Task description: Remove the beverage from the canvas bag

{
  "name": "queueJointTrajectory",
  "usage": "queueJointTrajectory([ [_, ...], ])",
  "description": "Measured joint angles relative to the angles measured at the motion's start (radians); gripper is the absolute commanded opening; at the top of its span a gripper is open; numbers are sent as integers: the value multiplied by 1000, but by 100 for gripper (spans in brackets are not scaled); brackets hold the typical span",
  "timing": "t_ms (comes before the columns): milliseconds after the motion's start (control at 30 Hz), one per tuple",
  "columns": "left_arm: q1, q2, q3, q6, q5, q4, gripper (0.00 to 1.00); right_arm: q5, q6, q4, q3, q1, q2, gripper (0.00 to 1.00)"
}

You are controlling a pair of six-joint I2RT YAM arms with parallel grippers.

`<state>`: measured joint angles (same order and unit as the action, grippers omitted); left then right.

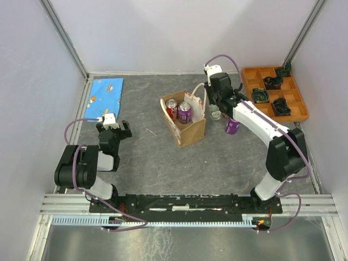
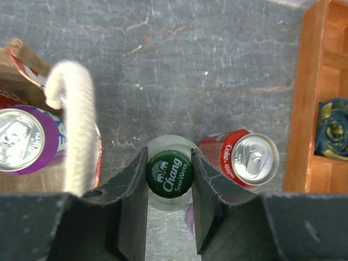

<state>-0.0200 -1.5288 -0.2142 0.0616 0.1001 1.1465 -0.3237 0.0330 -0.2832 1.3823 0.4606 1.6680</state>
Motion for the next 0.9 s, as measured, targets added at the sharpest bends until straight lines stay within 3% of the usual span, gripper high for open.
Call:
queueJointTrajectory([
  [733,0,0,0,0,0,0,99,51,117,296,-182,-57,33,0],
  [833,0,0,0,0,0,0,99,60,119,323,-194,-57,33,20],
  [900,0,0,0,0,0,0,99,61,120,333,-198,-57,33,47],
])
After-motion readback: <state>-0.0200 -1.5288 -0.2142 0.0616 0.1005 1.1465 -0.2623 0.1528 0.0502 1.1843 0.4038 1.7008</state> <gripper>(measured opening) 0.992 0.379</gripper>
